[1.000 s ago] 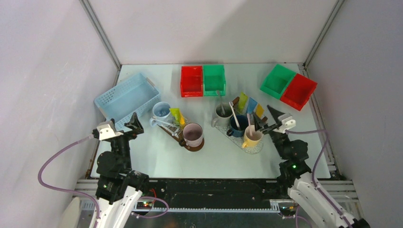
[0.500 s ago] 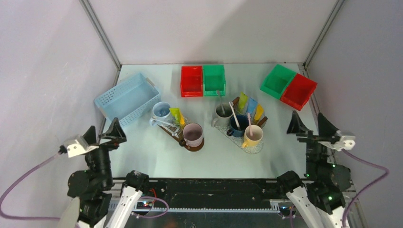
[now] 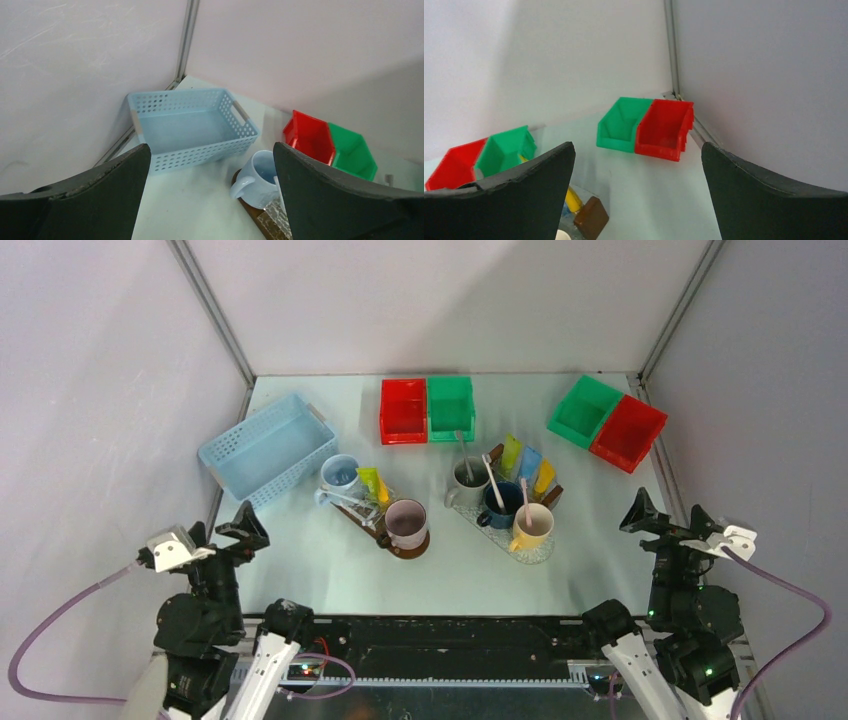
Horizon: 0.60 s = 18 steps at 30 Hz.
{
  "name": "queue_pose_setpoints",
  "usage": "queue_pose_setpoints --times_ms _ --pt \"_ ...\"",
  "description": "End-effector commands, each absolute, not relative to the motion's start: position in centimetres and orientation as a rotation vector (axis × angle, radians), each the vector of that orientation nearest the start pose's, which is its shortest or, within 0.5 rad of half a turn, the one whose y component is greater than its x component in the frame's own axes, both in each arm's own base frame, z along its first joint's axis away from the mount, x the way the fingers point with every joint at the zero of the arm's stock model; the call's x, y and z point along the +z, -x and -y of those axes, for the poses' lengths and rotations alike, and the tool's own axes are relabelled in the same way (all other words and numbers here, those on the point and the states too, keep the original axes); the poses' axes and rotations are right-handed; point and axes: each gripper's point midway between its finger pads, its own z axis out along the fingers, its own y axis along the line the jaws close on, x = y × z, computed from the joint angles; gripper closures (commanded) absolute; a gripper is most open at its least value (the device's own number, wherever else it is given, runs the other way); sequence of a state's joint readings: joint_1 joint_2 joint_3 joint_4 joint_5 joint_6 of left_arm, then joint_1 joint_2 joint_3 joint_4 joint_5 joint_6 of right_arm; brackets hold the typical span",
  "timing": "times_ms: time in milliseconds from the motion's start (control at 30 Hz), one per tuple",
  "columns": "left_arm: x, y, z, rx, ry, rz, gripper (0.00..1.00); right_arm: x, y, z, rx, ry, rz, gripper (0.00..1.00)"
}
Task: Prepare toiletry sets of a toothbrush and toothpaste on the tray
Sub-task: Reset both arms
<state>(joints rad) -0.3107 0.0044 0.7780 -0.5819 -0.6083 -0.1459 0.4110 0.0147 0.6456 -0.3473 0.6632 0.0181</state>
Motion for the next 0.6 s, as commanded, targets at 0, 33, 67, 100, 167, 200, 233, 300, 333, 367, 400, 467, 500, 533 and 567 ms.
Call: queue_pose_setpoints --times_ms 0,33,67,100,167,200,233,300,333,367,400,467,500,533,567 --pt "33.8 -8.3 -8.6 -0.017 0.550 -1.154 0.00 33.7 -13.7 6.9 -0.071 -0.420 -1.226 0.00" --pt "33.5 -8.3 -8.8 -0.014 0.566 -1.159 0.00 33.7 -13.7 7.0 -0.074 -0.424 -1.226 0.01" --pt "33.5 -8.2 -8.9 -0.010 0.571 -1.161 0.00 33.5 -13.8 7.0 -0.079 -0.424 -1.234 0.01" --pt "33.5 -8.1 -8.9 -0.012 0.578 -1.157 0.00 33.4 -13.8 7.1 -0.085 -0.424 -1.239 0.01" --pt "33.4 -8.1 -9.0 -0.013 0.582 -1.157 0.00 33.0 -13.8 7.2 -0.098 -0.428 -1.247 0.01" --pt "33.4 -8.1 -9.0 -0.015 0.583 -1.156 0.00 32.9 -13.9 7.2 -0.101 -0.430 -1.252 0.01" --pt "33.4 -8.1 -8.9 -0.014 0.578 -1.157 0.00 32.8 -13.9 7.2 -0.100 -0.433 -1.253 0.01" --pt "33.3 -8.3 -8.9 -0.007 0.571 -1.164 0.00 32.8 -13.9 7.1 -0.095 -0.430 -1.254 0.01" --pt "33.2 -8.4 -8.8 -0.004 0.567 -1.166 0.00 32.7 -14.0 7.0 -0.095 -0.430 -1.255 0.01" --pt "33.2 -8.4 -8.8 0.000 0.560 -1.168 0.00 32.7 -14.0 7.0 -0.092 -0.430 -1.255 0.01" --pt "33.2 -8.5 -8.7 0.000 0.557 -1.169 0.00 32.6 -14.1 6.9 -0.091 -0.427 -1.256 0.01" --pt "33.2 -8.5 -8.7 0.000 0.556 -1.168 0.00 32.6 -14.1 6.8 -0.088 -0.425 -1.254 0.01" --pt "33.3 -8.5 -8.7 -0.002 0.558 -1.165 0.00 32.6 -14.2 6.8 -0.089 -0.425 -1.254 0.00" --pt "33.4 -8.5 -8.7 -0.004 0.559 -1.163 0.00 32.6 -14.2 6.7 -0.088 -0.424 -1.252 0.01" --pt "33.3 -8.5 -8.7 -0.007 0.561 -1.163 0.00 32.6 -14.3 6.6 -0.083 -0.420 -1.251 0.01"
